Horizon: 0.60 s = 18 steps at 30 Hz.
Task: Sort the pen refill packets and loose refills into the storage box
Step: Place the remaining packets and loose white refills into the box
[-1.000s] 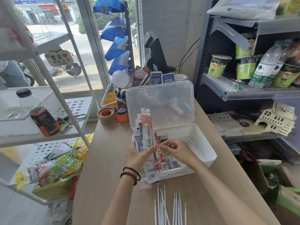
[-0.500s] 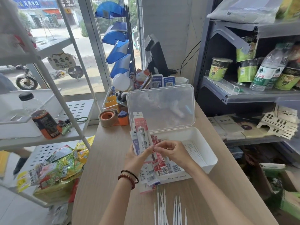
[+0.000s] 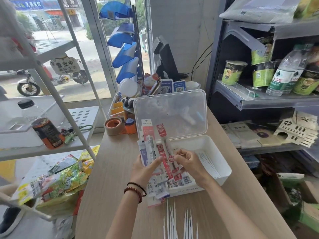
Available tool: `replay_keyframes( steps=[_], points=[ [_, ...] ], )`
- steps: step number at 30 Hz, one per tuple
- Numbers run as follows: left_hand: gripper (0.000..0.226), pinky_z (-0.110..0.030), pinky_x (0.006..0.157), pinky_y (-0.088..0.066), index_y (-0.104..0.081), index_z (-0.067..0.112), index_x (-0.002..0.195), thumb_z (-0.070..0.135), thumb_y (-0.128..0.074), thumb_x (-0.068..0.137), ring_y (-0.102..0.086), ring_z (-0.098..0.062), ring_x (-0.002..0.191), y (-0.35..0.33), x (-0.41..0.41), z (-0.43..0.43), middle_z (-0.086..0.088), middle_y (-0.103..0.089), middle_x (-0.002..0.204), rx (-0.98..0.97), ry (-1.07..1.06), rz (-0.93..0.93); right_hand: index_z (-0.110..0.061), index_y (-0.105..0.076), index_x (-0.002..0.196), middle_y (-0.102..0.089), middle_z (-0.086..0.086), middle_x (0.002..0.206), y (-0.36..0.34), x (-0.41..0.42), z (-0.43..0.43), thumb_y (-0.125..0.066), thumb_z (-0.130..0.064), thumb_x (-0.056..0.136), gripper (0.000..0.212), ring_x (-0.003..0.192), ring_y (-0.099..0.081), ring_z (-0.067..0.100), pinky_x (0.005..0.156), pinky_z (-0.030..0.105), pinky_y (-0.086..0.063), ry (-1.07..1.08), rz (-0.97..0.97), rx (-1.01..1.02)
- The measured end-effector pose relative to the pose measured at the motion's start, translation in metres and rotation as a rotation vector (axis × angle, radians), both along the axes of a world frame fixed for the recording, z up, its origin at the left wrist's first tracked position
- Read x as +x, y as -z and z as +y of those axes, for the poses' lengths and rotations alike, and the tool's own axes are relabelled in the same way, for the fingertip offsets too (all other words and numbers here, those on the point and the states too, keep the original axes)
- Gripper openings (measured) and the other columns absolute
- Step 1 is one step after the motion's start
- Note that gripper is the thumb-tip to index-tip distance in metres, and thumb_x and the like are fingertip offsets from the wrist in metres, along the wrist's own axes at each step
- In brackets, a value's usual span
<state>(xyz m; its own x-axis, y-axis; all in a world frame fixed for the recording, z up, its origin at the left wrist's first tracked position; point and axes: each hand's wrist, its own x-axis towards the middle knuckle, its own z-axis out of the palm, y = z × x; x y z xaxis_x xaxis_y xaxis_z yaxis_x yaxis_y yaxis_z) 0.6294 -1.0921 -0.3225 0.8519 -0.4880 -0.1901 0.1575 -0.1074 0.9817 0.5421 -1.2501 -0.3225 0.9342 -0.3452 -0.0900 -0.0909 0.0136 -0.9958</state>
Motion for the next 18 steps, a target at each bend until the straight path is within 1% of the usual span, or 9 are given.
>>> replay_keyframes(
  steps=[2,4,6,8,10,12,13,15,18],
  points=[
    [0.045,-0.022,0.057,-0.056,-0.056,0.016,0.112,0.023,-0.077,0.073,-0.072,-0.009,0.081,0.0,0.0,0.0,-0.003,-0.071,0.099,0.007,0.007,-0.01,-0.014,-0.06,0.084,-0.074,0.015,0.092,-0.001,-0.001,0.001,-0.058,-0.024,0.087,0.011,0.077,-0.067,0.033,0.068,0.044,-0.055,-0.015,0.004,0.004],
    [0.041,-0.022,0.058,-0.057,-0.055,0.018,0.11,0.022,-0.076,0.075,-0.071,-0.005,0.078,0.001,0.0,-0.001,0.0,-0.071,0.096,0.016,0.013,-0.026,0.002,-0.052,0.094,-0.076,0.011,0.096,0.001,0.001,0.0,-0.053,-0.019,0.092,0.021,0.081,-0.069,0.041,0.071,0.05,-0.053,-0.046,0.022,-0.015],
    [0.049,-0.027,0.064,-0.059,-0.055,0.016,0.115,0.026,-0.077,0.073,-0.071,-0.008,0.081,0.002,0.001,-0.001,-0.002,-0.072,0.099,0.025,0.024,-0.033,0.004,-0.047,0.096,-0.076,0.007,0.096,0.0,0.001,0.0,-0.048,-0.012,0.096,0.017,0.078,-0.068,0.041,0.066,0.044,-0.053,-0.058,0.04,-0.026],
    [0.062,-0.034,0.073,-0.06,-0.054,0.015,0.119,0.034,-0.08,0.066,-0.071,-0.013,0.086,0.003,0.001,0.0,-0.002,-0.071,0.103,0.042,0.008,-0.034,-0.002,-0.048,0.089,-0.076,0.006,0.095,-0.003,0.001,0.001,-0.048,-0.013,0.096,0.012,0.072,-0.067,0.031,0.06,0.035,-0.052,-0.041,0.049,-0.023],
    [0.073,-0.038,0.077,-0.059,-0.054,0.016,0.121,0.042,-0.08,0.058,-0.07,-0.015,0.09,0.003,0.002,0.0,-0.002,-0.07,0.105,0.06,-0.005,-0.035,-0.012,-0.052,0.084,-0.076,0.003,0.09,-0.003,0.001,0.002,-0.055,-0.016,0.094,0.012,0.068,-0.065,0.017,0.055,0.027,-0.05,0.01,0.049,-0.032],
    [0.076,-0.038,0.076,-0.059,-0.054,0.015,0.121,0.044,-0.081,0.055,-0.071,-0.017,0.088,0.003,0.002,0.001,-0.004,-0.071,0.104,0.054,-0.007,-0.026,-0.015,-0.058,0.086,-0.072,-0.003,0.081,0.001,0.002,0.001,-0.066,-0.02,0.09,0.01,0.068,-0.064,0.009,0.052,0.02,-0.047,0.057,0.045,-0.058],
    [0.077,-0.041,0.076,-0.059,-0.054,0.014,0.121,0.044,-0.081,0.055,-0.071,-0.018,0.087,0.004,0.002,0.001,-0.004,-0.071,0.102,0.051,-0.009,-0.016,-0.016,-0.06,0.089,-0.07,-0.004,0.079,0.003,0.003,0.001,-0.071,-0.021,0.087,0.012,0.069,-0.065,0.008,0.053,0.018,-0.047,0.073,0.05,-0.077],
    [0.076,-0.042,0.076,-0.059,-0.055,0.014,0.121,0.042,-0.081,0.055,-0.072,-0.018,0.086,0.004,0.002,0.001,-0.005,-0.071,0.101,0.053,-0.012,-0.001,-0.019,-0.063,0.096,-0.071,-0.003,0.083,0.008,0.004,0.002,-0.076,-0.024,0.083,0.019,0.074,-0.069,0.008,0.056,0.018,-0.049,0.094,0.077,-0.128],
    [0.064,-0.032,0.065,-0.06,-0.054,0.013,0.12,0.031,-0.08,0.066,-0.072,-0.016,0.083,0.004,0.002,0.0,-0.006,-0.071,0.102,0.036,-0.001,0.016,-0.028,-0.063,0.108,-0.075,-0.003,0.088,0.01,0.006,0.006,-0.07,-0.028,0.087,0.022,0.079,-0.073,0.014,0.057,0.022,-0.054,0.094,0.095,-0.215]
  ],
)
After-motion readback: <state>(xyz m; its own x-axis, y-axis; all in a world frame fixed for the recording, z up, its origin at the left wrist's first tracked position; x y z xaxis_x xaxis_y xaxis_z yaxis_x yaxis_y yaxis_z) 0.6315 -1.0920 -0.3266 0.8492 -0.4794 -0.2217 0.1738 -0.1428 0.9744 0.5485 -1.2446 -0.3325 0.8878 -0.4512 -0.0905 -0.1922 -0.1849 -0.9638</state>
